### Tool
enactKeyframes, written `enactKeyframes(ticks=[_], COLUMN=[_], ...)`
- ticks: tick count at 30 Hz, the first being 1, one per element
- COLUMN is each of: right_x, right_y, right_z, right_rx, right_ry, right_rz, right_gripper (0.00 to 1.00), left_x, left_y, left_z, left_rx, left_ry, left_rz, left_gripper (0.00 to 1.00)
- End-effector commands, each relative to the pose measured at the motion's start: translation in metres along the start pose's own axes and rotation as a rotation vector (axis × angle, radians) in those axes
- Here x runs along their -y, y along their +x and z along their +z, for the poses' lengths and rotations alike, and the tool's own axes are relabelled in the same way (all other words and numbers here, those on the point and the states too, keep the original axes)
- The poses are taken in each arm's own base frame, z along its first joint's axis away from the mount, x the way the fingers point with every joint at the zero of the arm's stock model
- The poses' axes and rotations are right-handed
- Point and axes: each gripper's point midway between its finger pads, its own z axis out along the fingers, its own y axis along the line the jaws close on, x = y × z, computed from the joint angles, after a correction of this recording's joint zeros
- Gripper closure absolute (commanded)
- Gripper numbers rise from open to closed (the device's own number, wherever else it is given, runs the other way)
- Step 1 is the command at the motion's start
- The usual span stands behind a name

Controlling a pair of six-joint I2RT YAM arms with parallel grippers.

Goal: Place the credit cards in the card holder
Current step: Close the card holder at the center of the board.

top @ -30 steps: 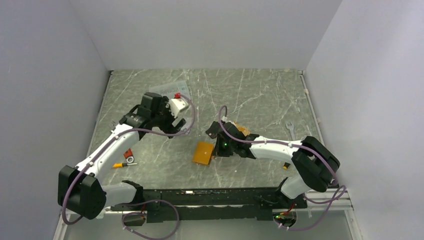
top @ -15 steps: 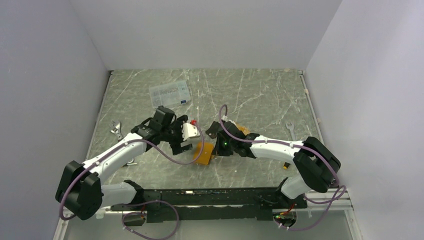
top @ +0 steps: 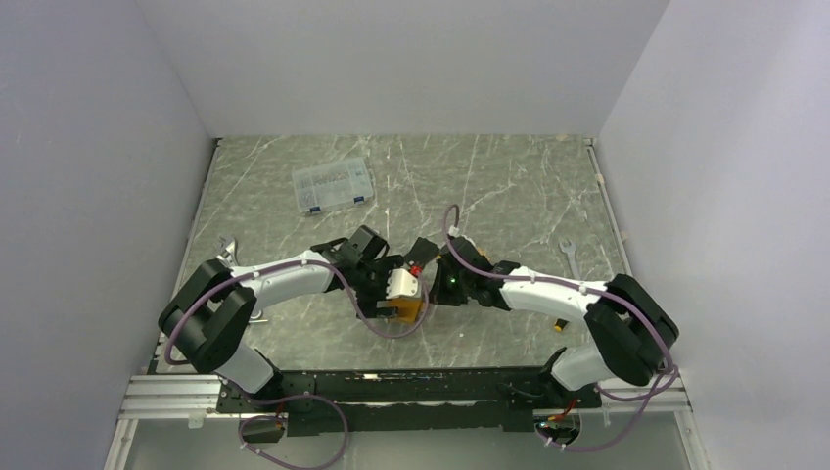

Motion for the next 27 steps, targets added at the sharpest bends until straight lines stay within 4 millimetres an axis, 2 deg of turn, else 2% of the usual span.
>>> enactKeyframes(ticks=[1,5,7,12,14,18,20,22,23,25,27], right_x=[0.017,0.035,0.041,0.051,0.053,0.051,0.051,0.051,0.051,0.051,0.051], right_y=[0.002,0.003,0.004,0.009,0.008,0.001,-0.001,-0.002,-0.002,-0.003,-0.004], right_z=[-0.013,-0.024,-0.029,-0.031,-0.031,-0.031,-0.033,-0.035,-0.035,-0.037,-0.040], right_rx=[0.014,0.033,0.039,0.032,0.031,0.034,0.035,0.036,0.036,0.037,0.045], right_ry=[0.018,0.025,0.027,0.039,0.044,0.039,0.044,0.047,0.048,0.052,0.052], right_rz=[0.029,0.063,0.065,0.066,0.064,0.060,0.058,0.057,0.059,0.064,0.069], right_gripper=[1.00,1.00,1.00,1.00,0.94,0.76,0.71,0.71,0.70,0.71,0.71], left_x=[-0.015,-0.008,-0.005,0.006,0.002,-0.011,-0.015,-0.018,-0.018,-0.016,-0.011], left_y=[-0.037,-0.046,-0.053,-0.081,-0.089,-0.090,-0.089,-0.087,-0.087,-0.089,-0.089], left_z=[-0.007,-0.002,0.000,-0.007,-0.010,-0.014,-0.014,-0.013,-0.013,-0.016,-0.018], left_rx=[0.085,0.090,0.110,0.187,0.196,0.109,0.084,0.076,0.085,0.122,0.154], left_ry=[-0.043,-0.015,-0.004,0.003,-0.058,-0.116,-0.125,-0.141,-0.148,-0.163,-0.169], left_rz=[0.072,0.091,0.089,0.096,0.083,0.012,-0.021,-0.040,-0.039,-0.020,0.007], left_gripper=[0.10,0.15,0.21,0.29,0.35,0.43,0.40,0.37,0.32,0.04,0.01])
